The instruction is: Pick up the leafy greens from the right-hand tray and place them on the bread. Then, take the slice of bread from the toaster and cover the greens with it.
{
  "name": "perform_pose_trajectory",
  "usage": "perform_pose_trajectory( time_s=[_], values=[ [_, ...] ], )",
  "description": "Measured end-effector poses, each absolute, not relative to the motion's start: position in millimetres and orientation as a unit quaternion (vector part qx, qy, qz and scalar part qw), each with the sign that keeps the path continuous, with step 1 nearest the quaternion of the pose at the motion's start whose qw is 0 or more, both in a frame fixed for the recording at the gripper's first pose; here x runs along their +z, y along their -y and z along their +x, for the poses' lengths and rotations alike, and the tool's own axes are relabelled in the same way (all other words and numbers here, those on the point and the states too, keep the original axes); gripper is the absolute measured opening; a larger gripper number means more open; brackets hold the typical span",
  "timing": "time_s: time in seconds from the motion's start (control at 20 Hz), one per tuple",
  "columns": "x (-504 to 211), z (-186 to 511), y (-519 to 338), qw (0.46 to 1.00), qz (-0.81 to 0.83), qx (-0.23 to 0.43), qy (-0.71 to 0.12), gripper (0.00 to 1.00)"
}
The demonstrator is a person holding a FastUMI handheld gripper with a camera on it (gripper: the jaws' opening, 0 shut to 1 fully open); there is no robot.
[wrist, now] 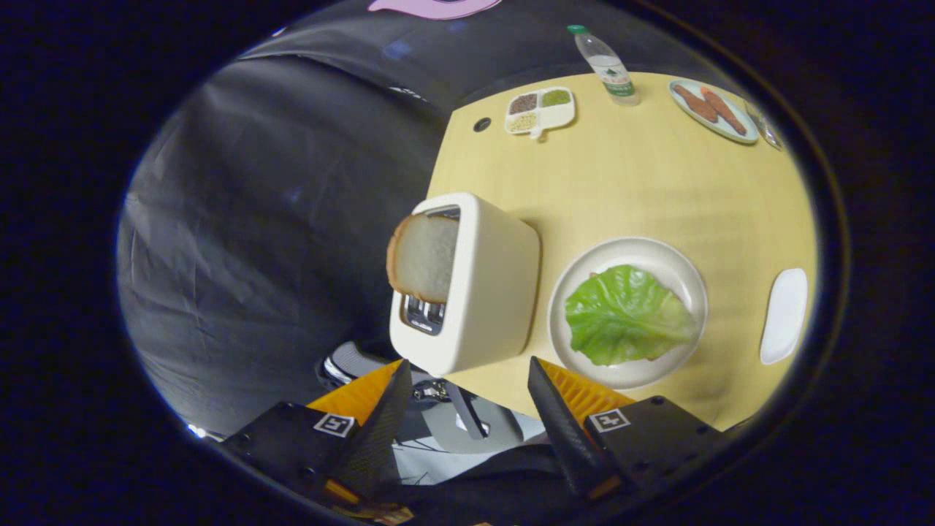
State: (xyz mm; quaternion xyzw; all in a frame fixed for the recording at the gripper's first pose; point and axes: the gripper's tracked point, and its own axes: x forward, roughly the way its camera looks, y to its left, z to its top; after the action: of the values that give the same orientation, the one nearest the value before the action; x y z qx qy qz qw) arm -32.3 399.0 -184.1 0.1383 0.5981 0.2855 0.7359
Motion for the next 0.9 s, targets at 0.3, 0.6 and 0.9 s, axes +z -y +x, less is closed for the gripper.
perform_pose_trajectory(
  time_s=[0.3, 0.6, 0.9],
  values=[
    [-182.4, 11.6, -456.0, 0.737, 0.181, 0.267, -0.594, 1.00],
    [-192.0, 37.4, -504.5, 0.749, 0.173, 0.266, -0.581, 0.99],
    [-228.4, 40.3, -508.2, 0.756, 0.123, 0.246, -0.594, 0.98]
  ],
)
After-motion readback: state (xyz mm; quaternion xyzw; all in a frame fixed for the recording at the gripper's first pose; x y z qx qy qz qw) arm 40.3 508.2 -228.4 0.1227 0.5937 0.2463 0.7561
